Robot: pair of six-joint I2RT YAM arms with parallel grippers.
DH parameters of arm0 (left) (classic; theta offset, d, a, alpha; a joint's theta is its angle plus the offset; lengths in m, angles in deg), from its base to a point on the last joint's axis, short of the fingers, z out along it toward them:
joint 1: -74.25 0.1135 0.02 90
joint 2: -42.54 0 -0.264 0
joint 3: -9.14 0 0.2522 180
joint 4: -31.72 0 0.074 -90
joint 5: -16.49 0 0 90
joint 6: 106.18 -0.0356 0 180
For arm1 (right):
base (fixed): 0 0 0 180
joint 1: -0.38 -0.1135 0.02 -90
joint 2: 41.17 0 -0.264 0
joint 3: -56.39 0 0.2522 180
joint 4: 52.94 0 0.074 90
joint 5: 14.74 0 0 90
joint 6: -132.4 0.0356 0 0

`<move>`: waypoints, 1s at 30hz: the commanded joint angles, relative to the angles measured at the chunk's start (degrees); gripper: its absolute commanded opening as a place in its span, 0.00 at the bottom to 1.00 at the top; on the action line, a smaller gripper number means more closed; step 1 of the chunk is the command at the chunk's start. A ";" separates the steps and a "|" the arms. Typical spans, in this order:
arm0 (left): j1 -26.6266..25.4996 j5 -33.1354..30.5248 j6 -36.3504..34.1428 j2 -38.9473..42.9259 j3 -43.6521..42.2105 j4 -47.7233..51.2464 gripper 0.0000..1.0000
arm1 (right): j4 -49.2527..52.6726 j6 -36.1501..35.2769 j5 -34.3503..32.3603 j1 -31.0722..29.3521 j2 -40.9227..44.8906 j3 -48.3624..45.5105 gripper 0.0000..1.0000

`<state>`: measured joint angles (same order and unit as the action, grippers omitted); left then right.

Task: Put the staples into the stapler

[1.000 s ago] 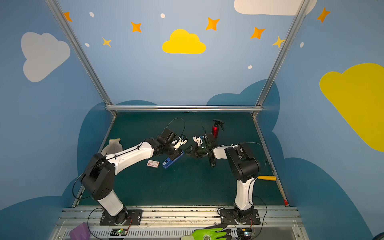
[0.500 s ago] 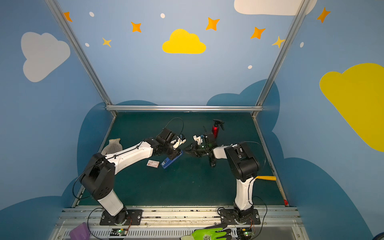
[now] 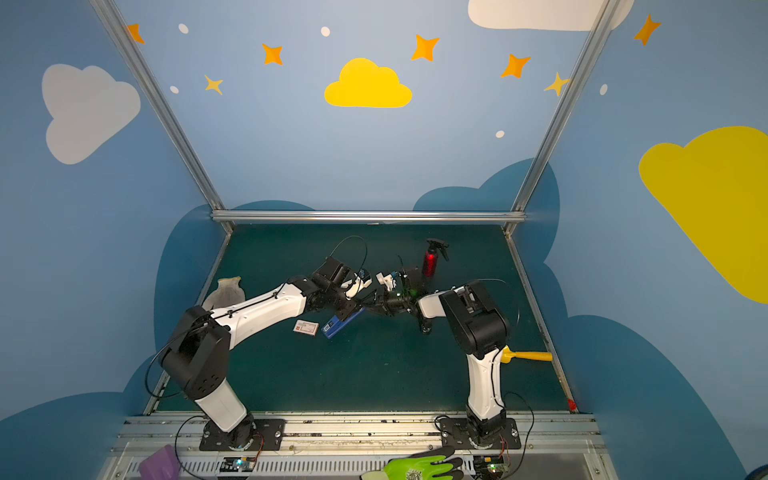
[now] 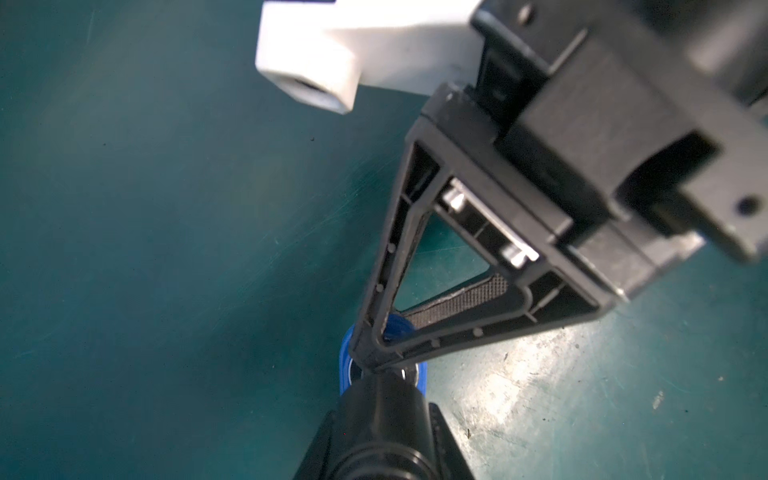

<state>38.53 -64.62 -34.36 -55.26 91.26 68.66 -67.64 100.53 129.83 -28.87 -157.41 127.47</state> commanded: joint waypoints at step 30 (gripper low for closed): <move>0.59 -7.12 12.11 20.97 -16.02 -7.97 0.04 | 14.09 -6.44 -3.38 7.21 -12.80 21.12 0.00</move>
<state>40.41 -71.22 -22.73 -36.64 76.42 57.91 -57.55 92.66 135.58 -24.74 -167.90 146.14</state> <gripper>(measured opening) 0.283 0.091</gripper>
